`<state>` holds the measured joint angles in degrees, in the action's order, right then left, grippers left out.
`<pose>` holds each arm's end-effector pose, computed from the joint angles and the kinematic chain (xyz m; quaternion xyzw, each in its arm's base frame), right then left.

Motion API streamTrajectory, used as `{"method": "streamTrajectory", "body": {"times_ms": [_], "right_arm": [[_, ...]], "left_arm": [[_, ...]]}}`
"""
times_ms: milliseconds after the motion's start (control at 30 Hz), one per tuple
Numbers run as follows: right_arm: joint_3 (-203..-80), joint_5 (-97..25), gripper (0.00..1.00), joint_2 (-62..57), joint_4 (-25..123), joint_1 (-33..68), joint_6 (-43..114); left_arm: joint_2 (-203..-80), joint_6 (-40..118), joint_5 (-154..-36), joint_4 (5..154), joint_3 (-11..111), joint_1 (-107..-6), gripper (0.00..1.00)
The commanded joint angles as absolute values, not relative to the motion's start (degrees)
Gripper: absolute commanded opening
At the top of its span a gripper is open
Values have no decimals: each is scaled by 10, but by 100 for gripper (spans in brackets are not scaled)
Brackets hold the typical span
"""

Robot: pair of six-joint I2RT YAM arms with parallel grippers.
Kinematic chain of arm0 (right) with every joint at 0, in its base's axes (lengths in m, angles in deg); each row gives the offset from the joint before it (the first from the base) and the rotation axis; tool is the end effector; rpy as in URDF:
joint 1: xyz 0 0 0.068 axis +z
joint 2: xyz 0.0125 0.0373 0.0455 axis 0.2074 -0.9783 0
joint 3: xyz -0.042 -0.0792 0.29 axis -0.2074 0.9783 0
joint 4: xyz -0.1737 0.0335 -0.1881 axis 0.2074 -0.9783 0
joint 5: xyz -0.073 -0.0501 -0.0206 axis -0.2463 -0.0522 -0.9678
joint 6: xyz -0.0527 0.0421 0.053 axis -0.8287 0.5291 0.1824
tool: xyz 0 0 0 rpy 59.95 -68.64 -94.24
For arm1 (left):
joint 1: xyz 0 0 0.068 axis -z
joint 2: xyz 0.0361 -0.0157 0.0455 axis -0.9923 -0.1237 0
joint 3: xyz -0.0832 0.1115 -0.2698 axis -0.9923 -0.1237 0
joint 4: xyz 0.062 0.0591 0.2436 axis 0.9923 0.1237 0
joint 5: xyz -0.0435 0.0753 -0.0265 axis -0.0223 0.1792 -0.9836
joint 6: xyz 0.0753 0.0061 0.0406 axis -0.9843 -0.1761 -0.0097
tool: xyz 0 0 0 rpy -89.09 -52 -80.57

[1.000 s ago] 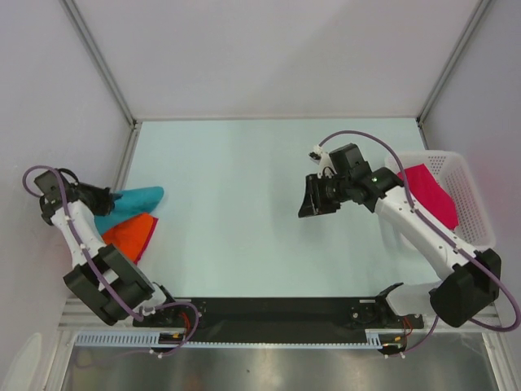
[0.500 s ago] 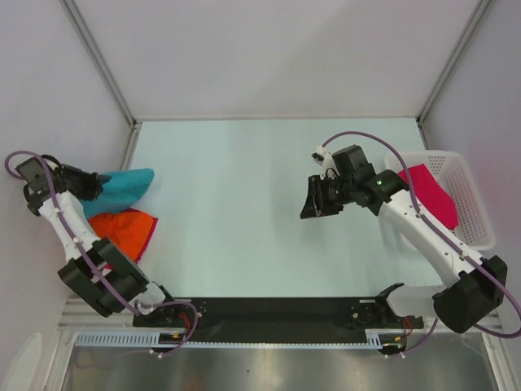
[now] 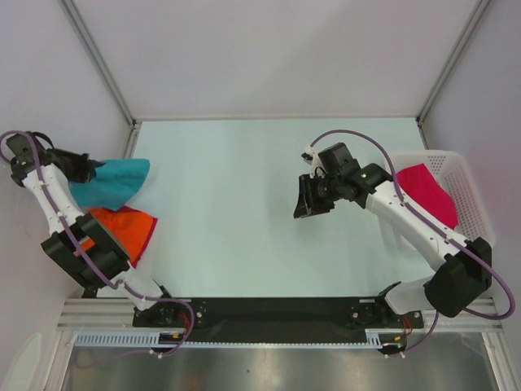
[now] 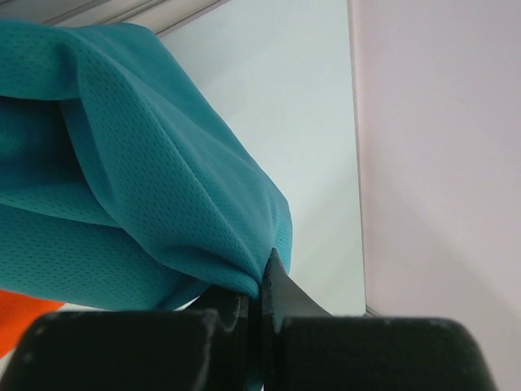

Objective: Fold and stack the t-shirts
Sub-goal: Put the neatly folded tshirt into the corner of the board with the left arm

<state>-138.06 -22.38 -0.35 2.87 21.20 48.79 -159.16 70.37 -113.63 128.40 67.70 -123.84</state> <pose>0.2330 0.1850 0.3164 -0.1643 0.9220 0.2923 0.1935 0.3035 0.2184 0.3446 -0.5520 0.7339 -0.2226 0.3272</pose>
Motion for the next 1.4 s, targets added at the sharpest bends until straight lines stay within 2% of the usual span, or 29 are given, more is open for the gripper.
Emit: {"method": "streamTrajectory", "body": {"times_ms": [0, 467, 733, 900, 1167, 1367], "right_arm": [[-1418, -237, 34, -9, 30, 216, 486], [-1402, -248, 33, 11, 0, 220, 470], [-1396, -244, 33, 47, -24, 220, 466], [-1399, -247, 33, 62, -41, 220, 457], [-1403, -257, 33, 100, -74, 217, 445], [-1402, -252, 33, 103, -75, 215, 439]], "left_arm": [[-1620, 628, -1178, 1195, 741, -1218, 0], [-1460, 544, -1150, 1195, 458, -1231, 0], [-1372, 484, -1109, 1289, 408, -1238, 0], [-1275, 504, -1093, 1320, 363, -1239, 0], [-1228, 477, -882, 1391, 378, -1228, 0], [-1245, 479, -881, 1384, 349, -1227, 0]]}}
